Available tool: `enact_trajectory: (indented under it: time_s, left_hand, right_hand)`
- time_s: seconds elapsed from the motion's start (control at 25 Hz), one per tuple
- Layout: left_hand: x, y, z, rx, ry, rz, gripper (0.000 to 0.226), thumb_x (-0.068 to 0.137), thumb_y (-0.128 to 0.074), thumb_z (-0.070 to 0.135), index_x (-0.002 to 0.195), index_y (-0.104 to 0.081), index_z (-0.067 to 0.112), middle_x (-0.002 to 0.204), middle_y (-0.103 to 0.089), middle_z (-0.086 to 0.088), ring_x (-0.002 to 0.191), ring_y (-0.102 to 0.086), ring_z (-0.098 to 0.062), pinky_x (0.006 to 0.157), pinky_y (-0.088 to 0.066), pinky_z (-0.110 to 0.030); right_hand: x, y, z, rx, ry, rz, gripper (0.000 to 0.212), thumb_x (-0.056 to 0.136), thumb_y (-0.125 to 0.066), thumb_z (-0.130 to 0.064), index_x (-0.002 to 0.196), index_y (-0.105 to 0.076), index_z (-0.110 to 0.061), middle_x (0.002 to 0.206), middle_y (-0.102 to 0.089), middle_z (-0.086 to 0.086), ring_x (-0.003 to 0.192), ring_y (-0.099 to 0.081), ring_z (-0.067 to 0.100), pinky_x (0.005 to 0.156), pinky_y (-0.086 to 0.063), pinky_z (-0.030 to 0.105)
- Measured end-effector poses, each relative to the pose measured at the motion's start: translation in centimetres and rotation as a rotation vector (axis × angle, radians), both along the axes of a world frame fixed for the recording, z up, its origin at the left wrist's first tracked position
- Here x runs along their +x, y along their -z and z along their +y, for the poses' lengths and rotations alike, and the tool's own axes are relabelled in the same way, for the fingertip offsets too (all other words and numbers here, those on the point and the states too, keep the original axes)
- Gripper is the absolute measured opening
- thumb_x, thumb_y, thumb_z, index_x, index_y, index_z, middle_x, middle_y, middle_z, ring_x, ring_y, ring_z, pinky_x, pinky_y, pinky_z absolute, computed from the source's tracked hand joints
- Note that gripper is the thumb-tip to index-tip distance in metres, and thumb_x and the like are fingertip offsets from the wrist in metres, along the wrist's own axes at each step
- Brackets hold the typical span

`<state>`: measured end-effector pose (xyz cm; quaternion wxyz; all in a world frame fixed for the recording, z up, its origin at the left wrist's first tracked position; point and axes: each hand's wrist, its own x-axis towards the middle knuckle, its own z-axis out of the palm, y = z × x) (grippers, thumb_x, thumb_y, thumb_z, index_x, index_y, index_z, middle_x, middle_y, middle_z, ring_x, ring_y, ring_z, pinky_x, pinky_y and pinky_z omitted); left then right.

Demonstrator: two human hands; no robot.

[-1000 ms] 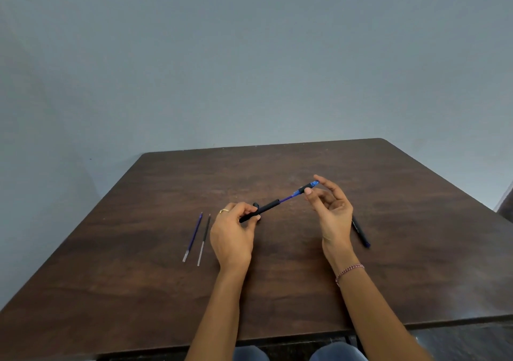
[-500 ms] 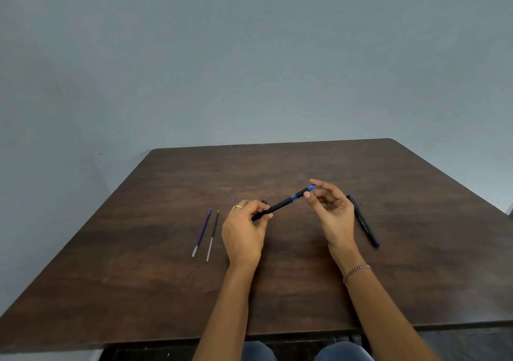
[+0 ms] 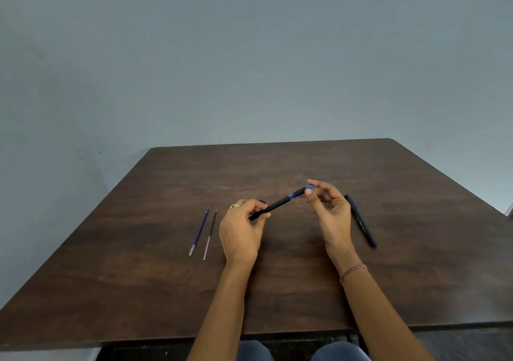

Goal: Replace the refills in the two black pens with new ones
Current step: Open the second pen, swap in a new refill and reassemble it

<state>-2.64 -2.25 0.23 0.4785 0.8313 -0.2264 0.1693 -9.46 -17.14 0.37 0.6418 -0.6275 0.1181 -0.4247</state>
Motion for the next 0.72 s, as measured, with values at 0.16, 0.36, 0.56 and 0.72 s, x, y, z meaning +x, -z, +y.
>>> enact_trajectory:
  time_s: [0.16,0.36,0.56,0.72]
  left_hand:
    - [-0.01,0.04,0.06,-0.005,0.013,0.003,0.019,0.070,-0.081,0.019,0.081,-0.070,0.030,0.082,-0.063,0.018,0.078,-0.061,-0.002,0.067,-0.046,-0.015]
    - [-0.04,0.03,0.08,-0.006,0.008,0.005,0.019,0.070,-0.081,0.018,0.080,-0.070,0.030,0.081,-0.063,0.018,0.076,-0.060,-0.001,0.064,-0.041,-0.010]
    - [-0.08,0.00,0.02,0.011,0.011,0.007,0.018,0.071,-0.080,0.020,0.083,-0.071,0.029,0.082,-0.063,0.018,0.077,-0.059,-0.001,0.065,-0.046,-0.014]
    - [-0.01,0.06,0.01,-0.001,0.025,-0.001,0.018,0.071,-0.080,0.019,0.083,-0.072,0.029,0.082,-0.063,0.018,0.078,-0.061,-0.002,0.066,-0.047,-0.017]
  right_hand:
    - [0.03,0.07,0.01,0.001,0.020,0.000,0.014,0.085,-0.068,-0.020,0.096,-0.070,-0.028,0.089,-0.072,-0.013,0.090,-0.066,0.003,0.083,-0.053,0.026]
    - [0.05,0.13,0.07,0.036,-0.017,-0.032,0.013,0.087,-0.066,-0.013,0.094,-0.069,-0.023,0.089,-0.074,-0.008,0.088,-0.067,0.004,0.074,-0.052,0.020]
    - [-0.05,0.02,0.03,0.053,-0.034,-0.058,0.012,0.087,-0.065,-0.012,0.095,-0.069,-0.020,0.086,-0.074,-0.006,0.082,-0.067,0.004,0.066,-0.051,0.015]
    - [-0.01,-0.07,0.19,0.033,-0.052,-0.054,0.012,0.086,-0.067,-0.013,0.094,-0.070,-0.021,0.082,-0.073,-0.009,0.082,-0.067,0.003,0.070,-0.052,0.016]
